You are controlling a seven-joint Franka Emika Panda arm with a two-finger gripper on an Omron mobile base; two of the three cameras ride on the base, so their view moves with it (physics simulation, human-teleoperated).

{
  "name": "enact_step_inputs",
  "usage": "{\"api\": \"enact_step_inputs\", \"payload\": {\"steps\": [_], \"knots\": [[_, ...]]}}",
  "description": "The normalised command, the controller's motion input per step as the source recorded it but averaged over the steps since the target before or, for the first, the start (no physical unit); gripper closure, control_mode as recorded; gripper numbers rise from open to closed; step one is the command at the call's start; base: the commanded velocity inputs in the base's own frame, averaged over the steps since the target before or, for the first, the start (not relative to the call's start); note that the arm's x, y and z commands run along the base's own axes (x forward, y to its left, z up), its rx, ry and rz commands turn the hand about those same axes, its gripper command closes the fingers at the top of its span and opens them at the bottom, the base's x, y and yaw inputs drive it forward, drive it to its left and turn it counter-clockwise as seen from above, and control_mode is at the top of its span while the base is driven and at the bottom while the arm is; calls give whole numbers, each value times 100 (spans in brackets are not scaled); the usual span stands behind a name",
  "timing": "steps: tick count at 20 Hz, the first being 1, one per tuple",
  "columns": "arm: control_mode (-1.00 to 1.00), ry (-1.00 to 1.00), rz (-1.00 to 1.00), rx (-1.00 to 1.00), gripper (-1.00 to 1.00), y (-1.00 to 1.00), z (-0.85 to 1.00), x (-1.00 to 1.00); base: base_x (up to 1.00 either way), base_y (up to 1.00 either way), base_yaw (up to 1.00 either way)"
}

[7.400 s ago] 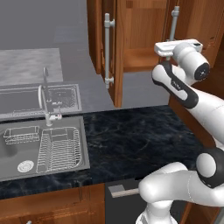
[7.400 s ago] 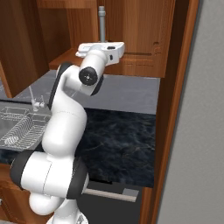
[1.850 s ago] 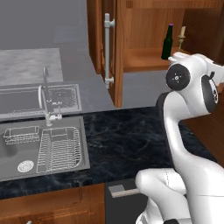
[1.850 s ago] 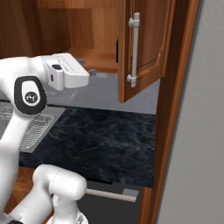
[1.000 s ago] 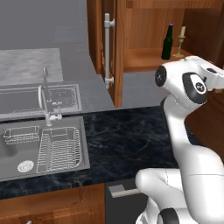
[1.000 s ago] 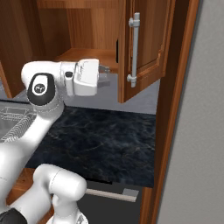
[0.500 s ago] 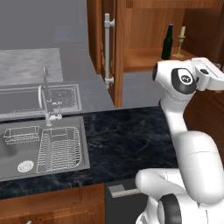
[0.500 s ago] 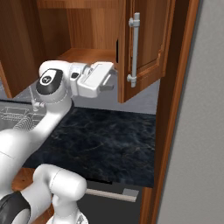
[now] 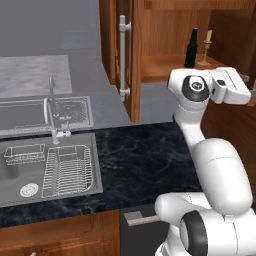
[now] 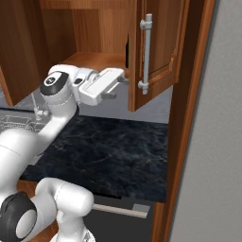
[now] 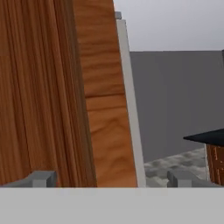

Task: Get the candle and the beer from the cabinet and move them to the dining counter.

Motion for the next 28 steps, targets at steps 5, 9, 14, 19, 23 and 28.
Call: {"api": "enact_step_inputs", "payload": {"steps": [5, 9, 14, 19, 23, 28], "knots": [[-100, 0, 0, 0, -100, 23, 0, 10, 0, 0, 0], [-100, 0, 0, 0, -100, 18, 0, 35, 0, 0, 0], [-100, 0, 0, 0, -100, 9, 0, 57, 0, 0, 0], [-100, 0, 0, 0, -100, 2, 0, 53, 0, 0, 0], [-100, 0, -17, 0, -100, -49, -5, 16, 0, 0, 0], [-100, 0, -18, 1, -100, -65, -4, 8, 0, 0, 0]]}}
